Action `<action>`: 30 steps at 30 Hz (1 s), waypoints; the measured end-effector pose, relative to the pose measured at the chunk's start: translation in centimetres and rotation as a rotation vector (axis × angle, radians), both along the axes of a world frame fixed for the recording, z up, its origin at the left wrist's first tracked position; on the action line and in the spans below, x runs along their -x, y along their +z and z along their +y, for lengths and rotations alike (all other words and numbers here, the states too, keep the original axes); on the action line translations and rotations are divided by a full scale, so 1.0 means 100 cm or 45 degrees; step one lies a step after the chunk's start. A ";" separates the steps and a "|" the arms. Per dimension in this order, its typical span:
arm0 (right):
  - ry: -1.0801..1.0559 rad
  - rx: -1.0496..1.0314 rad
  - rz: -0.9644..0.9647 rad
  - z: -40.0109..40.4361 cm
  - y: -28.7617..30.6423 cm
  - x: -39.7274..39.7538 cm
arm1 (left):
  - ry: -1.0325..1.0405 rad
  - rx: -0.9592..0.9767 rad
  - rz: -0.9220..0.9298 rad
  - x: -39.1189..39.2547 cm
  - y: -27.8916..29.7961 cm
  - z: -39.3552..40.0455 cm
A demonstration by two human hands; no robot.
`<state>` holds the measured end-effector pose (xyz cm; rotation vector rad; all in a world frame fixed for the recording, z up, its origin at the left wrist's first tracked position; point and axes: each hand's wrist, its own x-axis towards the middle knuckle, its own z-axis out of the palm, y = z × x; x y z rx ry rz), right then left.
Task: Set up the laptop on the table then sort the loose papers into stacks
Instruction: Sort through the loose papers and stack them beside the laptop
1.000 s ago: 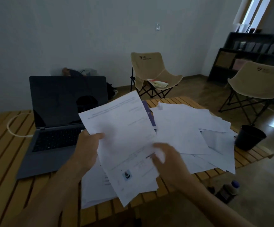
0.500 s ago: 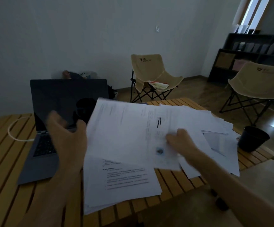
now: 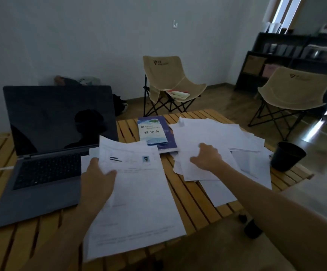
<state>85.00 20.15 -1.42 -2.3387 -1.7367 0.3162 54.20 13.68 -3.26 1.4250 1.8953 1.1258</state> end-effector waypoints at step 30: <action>-0.290 -0.238 1.625 -0.114 0.081 -0.050 | -0.701 -0.533 0.335 -0.062 0.026 -0.032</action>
